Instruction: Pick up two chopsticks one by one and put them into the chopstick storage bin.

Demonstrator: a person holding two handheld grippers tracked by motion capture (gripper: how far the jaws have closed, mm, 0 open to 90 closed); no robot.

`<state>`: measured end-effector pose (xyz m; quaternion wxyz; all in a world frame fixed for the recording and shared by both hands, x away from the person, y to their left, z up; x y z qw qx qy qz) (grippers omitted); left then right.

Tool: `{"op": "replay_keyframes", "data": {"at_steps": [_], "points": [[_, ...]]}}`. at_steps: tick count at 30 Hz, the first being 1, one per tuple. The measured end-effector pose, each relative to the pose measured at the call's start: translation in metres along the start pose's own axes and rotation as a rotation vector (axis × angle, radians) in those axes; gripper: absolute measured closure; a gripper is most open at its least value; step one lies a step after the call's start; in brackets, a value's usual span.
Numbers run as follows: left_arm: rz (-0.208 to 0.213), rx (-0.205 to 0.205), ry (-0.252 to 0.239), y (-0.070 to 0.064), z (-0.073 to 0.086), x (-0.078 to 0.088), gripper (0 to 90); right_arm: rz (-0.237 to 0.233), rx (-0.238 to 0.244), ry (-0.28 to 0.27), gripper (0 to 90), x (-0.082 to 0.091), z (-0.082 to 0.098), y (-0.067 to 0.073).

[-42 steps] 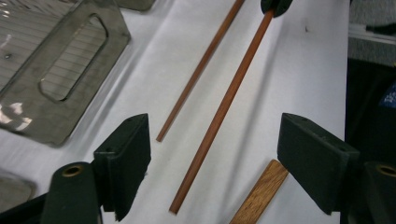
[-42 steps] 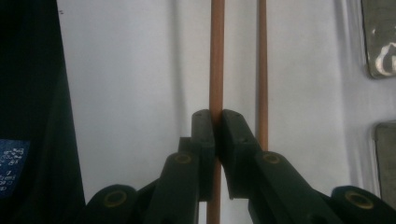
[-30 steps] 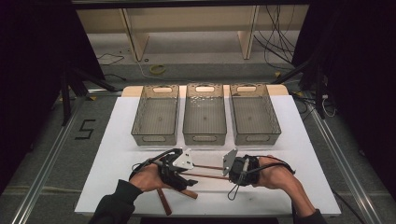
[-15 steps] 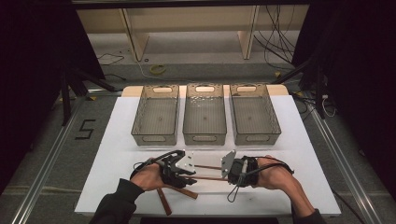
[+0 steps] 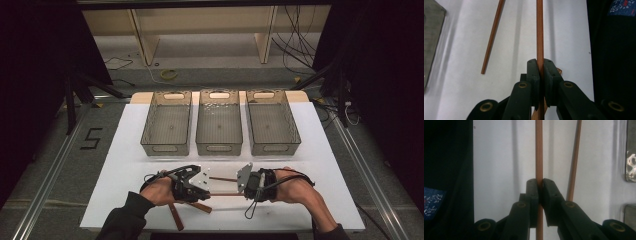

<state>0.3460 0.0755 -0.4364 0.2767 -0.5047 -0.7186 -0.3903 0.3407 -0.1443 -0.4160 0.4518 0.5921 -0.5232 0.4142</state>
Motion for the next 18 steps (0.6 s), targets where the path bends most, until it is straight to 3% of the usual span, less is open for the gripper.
{"op": "replay_keyframes", "data": {"at_steps": [1, 4, 5, 6, 7, 8, 9, 10, 13, 18], "points": [[-0.006, 0.002, 0.001, 0.0, 0.0, 0.001, 84.4, 0.0, 0.0, 0.0, 80.0, 0.0, 0.0, 0.0], [-0.028, 0.018, -0.008, 0.004, 0.003, 0.003, 84.5, 0.008, -0.016, 0.006, 65.1, 0.004, 0.003, 0.001], [-0.033, 0.035, -0.01, 0.006, 0.004, 0.003, 84.5, 0.02, -0.021, -0.024, 56.0, 0.009, 0.006, -0.001], [-0.052, 0.042, -0.007, 0.007, 0.005, 0.004, 84.5, 0.02, -0.021, -0.024, 56.0, 0.009, 0.006, -0.001], [-0.057, 0.05, -0.005, 0.009, 0.006, 0.004, 84.5, 0.039, -0.055, -0.067, 49.2, 0.014, 0.008, -0.004], [-0.064, 0.062, -0.008, 0.01, 0.008, 0.005, 84.5, 0.039, -0.055, -0.067, 49.2, 0.014, 0.008, -0.004], [-0.075, 0.075, -0.007, 0.012, 0.009, 0.005, 84.6, 0.076, -0.08, -0.108, 44.9, 0.019, 0.01, -0.006], [-0.08, 0.09, -0.004, 0.013, 0.01, 0.006, 84.6, 0.076, -0.08, -0.108, 44.9, 0.019, 0.01, -0.006], [-0.102, 0.121, -0.001, 0.018, 0.014, 0.008, 84.6, 0.11, -0.148, -0.202, 38.6, 0.027, 0.014, -0.011], [-0.17, 0.216, -0.004, 0.03, 0.019, 0.016, 84.6, 0.145, -0.229, -0.317, 31.3, 0.038, 0.026, -0.018]]}}
Point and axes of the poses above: each handheld gripper's, and its own axes: x roughly backward along the jaws, z roughly out of its underside, y roughly to its left, the point moved 1 cm from there along -x, roughly forward along the jaws, and after that the axes turned 15 degrees about -z, right-handed, at the moved point
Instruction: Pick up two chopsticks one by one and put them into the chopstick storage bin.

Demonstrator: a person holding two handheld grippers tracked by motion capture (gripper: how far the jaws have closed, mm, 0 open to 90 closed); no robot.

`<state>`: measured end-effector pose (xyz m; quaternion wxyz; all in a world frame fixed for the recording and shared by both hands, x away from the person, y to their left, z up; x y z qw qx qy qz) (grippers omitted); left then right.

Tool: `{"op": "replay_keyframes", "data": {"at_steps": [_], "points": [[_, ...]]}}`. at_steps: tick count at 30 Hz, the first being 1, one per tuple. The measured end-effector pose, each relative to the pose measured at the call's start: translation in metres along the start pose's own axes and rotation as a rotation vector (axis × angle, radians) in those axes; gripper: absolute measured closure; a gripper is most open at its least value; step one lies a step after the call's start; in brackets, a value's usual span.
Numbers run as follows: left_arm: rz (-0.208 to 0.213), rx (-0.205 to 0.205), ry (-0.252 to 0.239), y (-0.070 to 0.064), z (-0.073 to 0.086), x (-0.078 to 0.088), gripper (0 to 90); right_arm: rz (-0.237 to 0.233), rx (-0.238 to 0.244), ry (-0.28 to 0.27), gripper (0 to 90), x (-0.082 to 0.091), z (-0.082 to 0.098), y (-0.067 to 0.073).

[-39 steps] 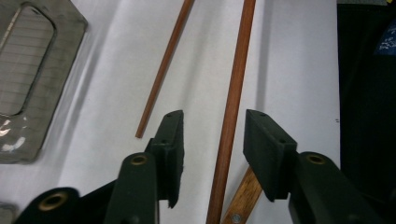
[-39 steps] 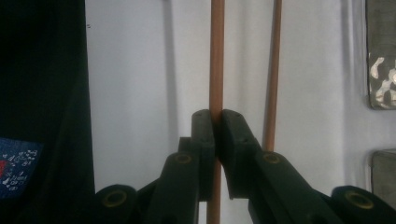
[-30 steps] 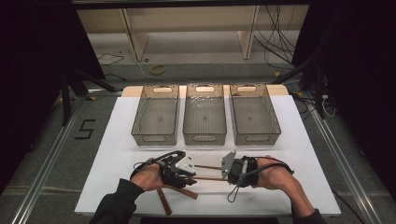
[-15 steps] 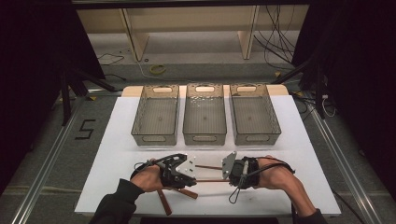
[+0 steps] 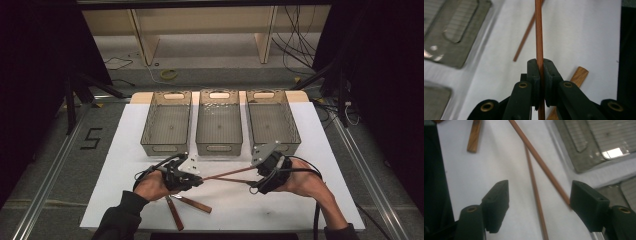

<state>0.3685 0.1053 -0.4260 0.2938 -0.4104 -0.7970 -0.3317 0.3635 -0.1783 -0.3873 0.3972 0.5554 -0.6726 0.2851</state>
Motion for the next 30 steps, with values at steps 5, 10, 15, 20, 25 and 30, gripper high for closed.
{"op": "replay_keyframes", "data": {"at_steps": [5, 10, 15, 20, 25, 30], "points": [[-0.052, 0.124, -0.019, 0.014, 0.005, 0.007, 84.6, 0.01, -0.077, -0.048, 30.1, 0.004, 0.011, -0.009], [-0.089, 0.222, -0.051, 0.027, 0.012, 0.014, 84.6, 0.005, -0.114, -0.051, 29.3, 0.001, 0.02, -0.014], [-0.137, 0.281, -0.067, 0.034, 0.015, 0.019, 84.6, -0.012, -0.149, -0.066, 28.1, -0.005, 0.025, -0.016], [-0.169, 0.344, -0.088, 0.045, 0.019, 0.025, 84.6, -0.014, -0.172, -0.078, 27.1, -0.008, 0.028, -0.017], [-0.212, 0.377, -0.085, 0.054, 0.021, 0.029, 84.8, -0.027, -0.178, -0.065, 27.1, -0.012, 0.031, -0.018], [-0.242, 0.411, -0.089, 0.067, 0.021, 0.035, 84.9, -0.032, -0.182, -0.064, 27.4, -0.013, 0.032, -0.018]]}}
Point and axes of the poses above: each handheld gripper's, and its own axes: x roughly backward along the jaws, z roughly out of its underside, y roughly to its left, the point moved 1 cm from there along -x, roughly forward along the jaws, and after that the axes turned 15 degrees about -z, right-handed, at the moved point
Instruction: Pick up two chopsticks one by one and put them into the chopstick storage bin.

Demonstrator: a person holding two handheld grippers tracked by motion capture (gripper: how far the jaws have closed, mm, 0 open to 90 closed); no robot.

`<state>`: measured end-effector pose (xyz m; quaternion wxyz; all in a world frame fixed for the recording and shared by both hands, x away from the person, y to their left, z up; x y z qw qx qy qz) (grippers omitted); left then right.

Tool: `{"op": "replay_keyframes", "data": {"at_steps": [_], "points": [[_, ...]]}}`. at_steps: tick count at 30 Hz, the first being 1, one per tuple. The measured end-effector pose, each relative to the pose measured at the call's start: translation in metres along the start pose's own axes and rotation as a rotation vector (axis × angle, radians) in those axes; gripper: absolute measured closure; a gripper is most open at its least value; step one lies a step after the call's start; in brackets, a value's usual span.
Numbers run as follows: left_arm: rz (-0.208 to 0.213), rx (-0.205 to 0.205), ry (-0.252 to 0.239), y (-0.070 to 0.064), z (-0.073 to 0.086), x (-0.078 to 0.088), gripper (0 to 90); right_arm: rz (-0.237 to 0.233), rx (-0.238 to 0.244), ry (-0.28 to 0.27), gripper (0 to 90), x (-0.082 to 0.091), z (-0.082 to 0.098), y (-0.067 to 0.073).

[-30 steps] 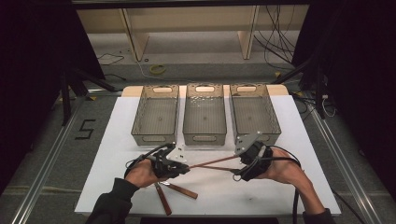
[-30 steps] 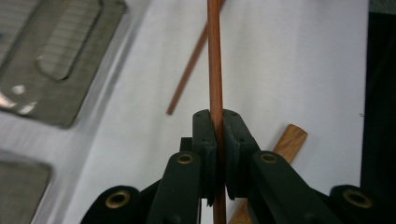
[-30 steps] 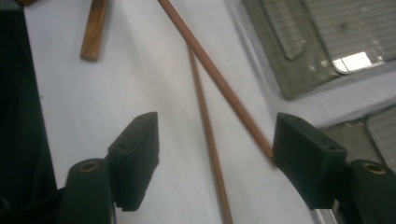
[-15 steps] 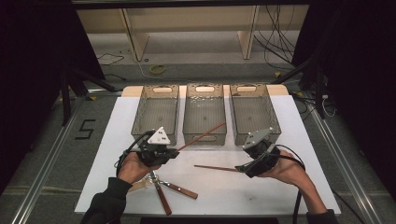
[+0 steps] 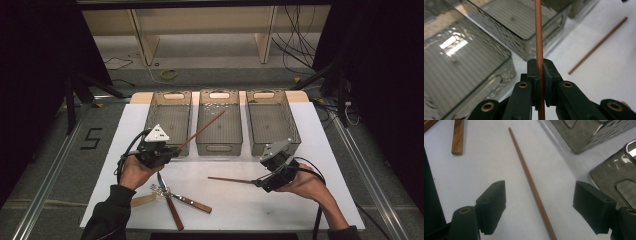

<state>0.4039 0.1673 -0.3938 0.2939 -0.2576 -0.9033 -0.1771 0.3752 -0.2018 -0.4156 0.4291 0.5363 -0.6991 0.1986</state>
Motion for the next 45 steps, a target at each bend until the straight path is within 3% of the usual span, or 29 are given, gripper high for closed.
{"op": "replay_keyframes", "data": {"at_steps": [6, 10, 15, 21, 35, 45], "points": [[-0.032, 0.051, 0.0, 0.022, -0.007, -0.003, 84.8, 0.005, -0.006, 0.001, 27.4, 0.001, 0.001, 0.0], [-0.059, 0.107, -0.001, 0.042, -0.011, -0.005, 84.8, 0.009, -0.005, -0.001, 27.4, 0.001, 0.002, -0.001], [-0.094, 0.157, 0.032, 0.068, -0.012, -0.016, 84.7, 0.012, -0.005, 0.004, 27.4, 0.0, 0.002, -0.001], [-0.124, 0.2, 0.058, 0.088, -0.01, -0.026, 84.7, 0.014, -0.014, -0.004, 27.4, 0.001, 0.002, -0.001], [-0.155, 0.279, 0.106, 0.106, -0.004, -0.055, 84.7, 0.011, -0.011, 0.003, 27.4, 0.001, 0.003, -0.002], [-0.17, 0.303, 0.158, 0.111, 0.005, -0.07, 84.4, 0.011, -0.014, 0.003, 27.3, 0.001, 0.004, -0.002]]}}
Point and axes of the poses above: each handheld gripper's, and its own axes: x roughly backward along the jaws, z roughly out of its underside, y roughly to its left, the point moved 1 cm from there along -x, roughly forward along the jaws, and after that the axes turned 15 degrees about -z, right-handed, at the moved point
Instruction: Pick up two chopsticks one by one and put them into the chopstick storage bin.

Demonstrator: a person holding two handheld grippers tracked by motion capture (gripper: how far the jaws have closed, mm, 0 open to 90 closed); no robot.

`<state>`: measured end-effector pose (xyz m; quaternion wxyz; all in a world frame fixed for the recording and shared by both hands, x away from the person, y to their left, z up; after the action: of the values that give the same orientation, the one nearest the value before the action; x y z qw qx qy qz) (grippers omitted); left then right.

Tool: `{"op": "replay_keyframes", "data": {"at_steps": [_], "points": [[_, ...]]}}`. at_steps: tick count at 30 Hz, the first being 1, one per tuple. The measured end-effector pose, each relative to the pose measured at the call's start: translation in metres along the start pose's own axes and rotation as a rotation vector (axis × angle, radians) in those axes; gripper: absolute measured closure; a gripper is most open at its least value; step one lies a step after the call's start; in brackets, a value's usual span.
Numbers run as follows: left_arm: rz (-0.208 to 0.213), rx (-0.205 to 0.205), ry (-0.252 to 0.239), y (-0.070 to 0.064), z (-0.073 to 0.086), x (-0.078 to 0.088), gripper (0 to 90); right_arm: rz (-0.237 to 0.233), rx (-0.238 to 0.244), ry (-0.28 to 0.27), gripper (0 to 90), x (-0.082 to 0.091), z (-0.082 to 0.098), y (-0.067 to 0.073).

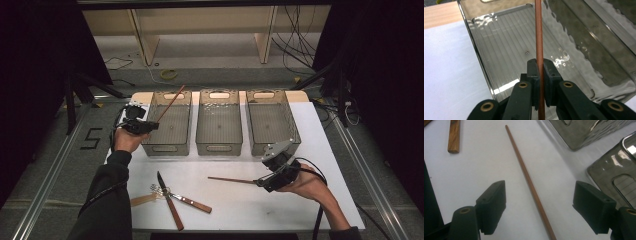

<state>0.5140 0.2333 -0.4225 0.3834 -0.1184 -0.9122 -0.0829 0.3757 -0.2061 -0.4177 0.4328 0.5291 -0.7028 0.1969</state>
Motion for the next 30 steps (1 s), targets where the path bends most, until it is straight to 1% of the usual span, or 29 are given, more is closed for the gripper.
{"op": "replay_keyframes", "data": {"at_steps": [2, 5, 6, 9, 11, 13, 15, 16, 17, 19, 21, 23, 25, 26, 27, 28, 29, 30], "points": [[-0.002, -0.003, 0.013, 0.001, 0.001, -0.002, 84.3, -0.003, 0.003, 0.001, 27.3, 0.0, 0.0, 0.0], [0.0, 0.011, 0.016, 0.0, 0.002, -0.004, 83.3, -0.01, 0.002, 0.002, 27.3, 0.0, 0.0, 0.0], [0.007, 0.017, 0.022, -0.001, 0.002, -0.004, 80.0, -0.01, 0.003, 0.002, 27.3, -0.001, 0.0, 0.0], [0.014, 0.024, 0.02, -0.003, 0.0, -0.002, 64.7, -0.008, 0.003, 0.0, 27.2, 0.0, 0.0, 0.0], [0.033, 0.031, 0.006, -0.004, -0.001, 0.003, 56.0, -0.005, 0.006, -0.001, 27.2, 0.0, 0.0, 0.0], [0.051, 0.024, -0.002, -0.007, -0.002, 0.008, 48.1, -0.001, -0.001, -0.002, 27.1, 0.0, 0.0, 0.0], [0.084, 0.019, -0.032, -0.011, -0.001, 0.015, 40.1, -0.004, -0.001, -0.001, 27.1, 0.0, 0.0, 0.0], [0.088, 0.013, -0.042, -0.013, -0.001, 0.017, 36.9, -0.007, 0.005, 0.002, 27.1, 0.0, 0.0, -0.001], [0.098, 0.011, -0.054, -0.014, 0.0, 0.021, 34.9, -0.006, 0.002, 0.003, 27.1, 0.0, 0.0, 0.0], [0.129, 0.012, -0.074, -0.018, 0.002, 0.027, 31.6, -0.009, 0.001, 0.004, 26.9, 0.0, 0.0, 0.0], [0.148, -0.001, -0.105, -0.023, 0.005, 0.034, 27.8, -0.008, 0.0, 0.011, 26.2, 0.0, 0.0, 0.0], [0.176, -0.007, -0.132, -0.028, 0.009, 0.041, 25.9, -0.003, 0.007, 0.016, 26.0, 0.001, -0.001, 0.0], [0.189, -0.026, -0.143, -0.034, 0.013, 0.047, 24.5, -0.008, -0.005, 0.012, 24.7, 0.001, -0.001, -0.001], [0.199, -0.039, -0.157, -0.037, 0.015, 0.05, 23.7, -0.006, -0.003, 0.015, 23.9, 0.0, -0.001, -0.001], [0.217, -0.039, -0.171, -0.041, 0.017, 0.054, 22.9, -0.003, -0.003, 0.022, 23.6, 0.0, -0.002, -0.001], [0.237, -0.043, -0.181, -0.044, 0.019, 0.057, 22.7, -0.002, -0.016, 0.03, 25.3, 0.0, -0.002, 0.0], [0.247, -0.044, -0.189, -0.048, 0.021, 0.061, 22.6, -0.015, -0.021, 0.037, 26.9, 0.0, -0.002, 0.0], [0.248, -0.049, -0.201, -0.051, 0.022, 0.065, 22.6, -0.021, -0.017, 0.039, 26.8, -0.001, -0.002, -0.001]]}}
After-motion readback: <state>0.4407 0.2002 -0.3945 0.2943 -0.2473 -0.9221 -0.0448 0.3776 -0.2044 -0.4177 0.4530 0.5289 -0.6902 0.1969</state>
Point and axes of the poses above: each handheld gripper's, and its own axes: x roughly backward along the jaws, z roughly out of its underside, y roughly to its left, the point moved 1 cm from there along -x, roughly forward along the jaws, and after that the axes turned 15 degrees about -z, right-handed, at the moved point
